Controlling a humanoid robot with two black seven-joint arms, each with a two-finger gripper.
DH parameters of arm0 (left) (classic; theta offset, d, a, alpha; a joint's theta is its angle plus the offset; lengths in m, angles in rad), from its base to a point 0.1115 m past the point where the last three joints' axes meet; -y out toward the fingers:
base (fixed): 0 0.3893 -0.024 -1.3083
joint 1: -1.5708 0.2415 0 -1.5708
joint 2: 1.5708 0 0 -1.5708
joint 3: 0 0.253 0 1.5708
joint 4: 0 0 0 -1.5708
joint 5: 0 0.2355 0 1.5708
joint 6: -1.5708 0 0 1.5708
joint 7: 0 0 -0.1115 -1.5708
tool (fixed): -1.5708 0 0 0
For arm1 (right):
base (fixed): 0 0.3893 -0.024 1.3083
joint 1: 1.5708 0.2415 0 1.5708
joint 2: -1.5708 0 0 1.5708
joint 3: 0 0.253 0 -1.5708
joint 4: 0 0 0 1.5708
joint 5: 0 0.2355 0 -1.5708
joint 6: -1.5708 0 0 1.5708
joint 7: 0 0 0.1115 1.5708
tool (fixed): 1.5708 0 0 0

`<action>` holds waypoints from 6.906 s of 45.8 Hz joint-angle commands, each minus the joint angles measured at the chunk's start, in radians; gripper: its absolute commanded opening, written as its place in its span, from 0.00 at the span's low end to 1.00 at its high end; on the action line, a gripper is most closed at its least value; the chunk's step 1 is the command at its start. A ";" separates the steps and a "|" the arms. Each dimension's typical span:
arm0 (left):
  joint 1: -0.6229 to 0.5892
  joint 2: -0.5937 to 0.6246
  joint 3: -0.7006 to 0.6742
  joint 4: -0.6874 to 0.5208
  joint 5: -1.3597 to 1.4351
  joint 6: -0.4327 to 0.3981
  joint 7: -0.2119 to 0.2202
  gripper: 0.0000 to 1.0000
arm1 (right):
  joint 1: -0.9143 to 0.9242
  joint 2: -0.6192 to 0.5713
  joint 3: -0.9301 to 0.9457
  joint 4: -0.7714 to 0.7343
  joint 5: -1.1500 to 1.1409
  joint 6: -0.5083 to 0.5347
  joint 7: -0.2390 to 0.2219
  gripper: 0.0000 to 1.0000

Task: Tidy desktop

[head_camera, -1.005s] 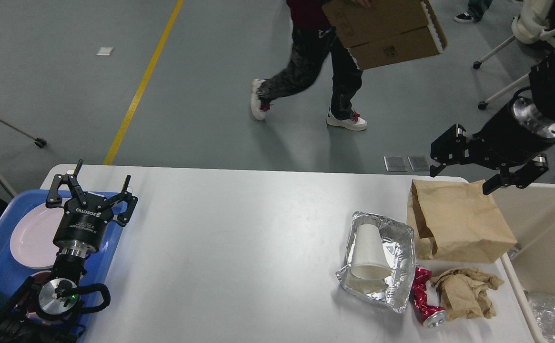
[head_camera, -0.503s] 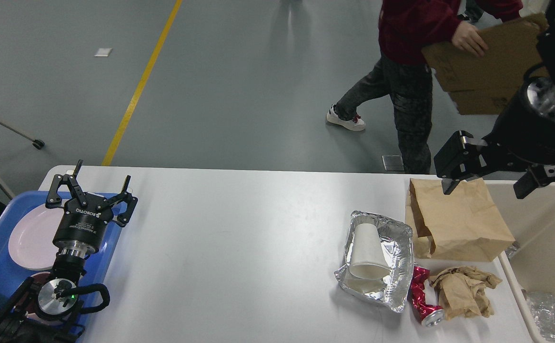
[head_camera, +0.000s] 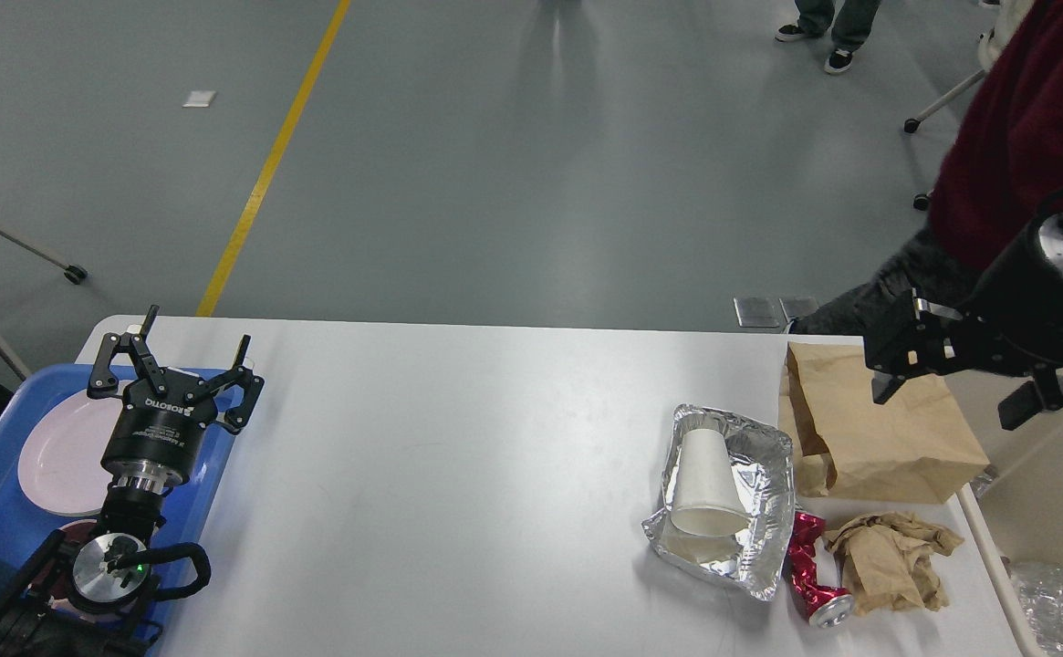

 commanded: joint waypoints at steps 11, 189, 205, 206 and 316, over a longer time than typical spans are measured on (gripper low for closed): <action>0.000 0.001 0.000 0.000 0.000 0.000 0.000 0.97 | -0.446 -0.125 0.014 -0.267 0.297 -0.181 0.002 0.96; 0.000 0.001 0.000 0.000 0.000 -0.002 0.000 0.97 | -0.570 -0.640 0.034 -0.555 0.029 -0.444 -0.113 0.00; 0.000 0.001 0.000 0.000 0.000 -0.002 0.000 0.97 | -1.406 -0.467 0.677 -1.089 0.029 -0.496 -0.113 0.00; 0.000 0.001 0.000 0.000 0.000 -0.002 0.000 0.97 | -1.448 -0.445 0.701 -1.128 0.029 -0.500 -0.113 0.00; -0.001 0.001 0.000 0.000 0.000 -0.002 0.001 0.97 | -0.694 -0.149 0.180 -0.723 -0.112 -0.193 -0.119 1.00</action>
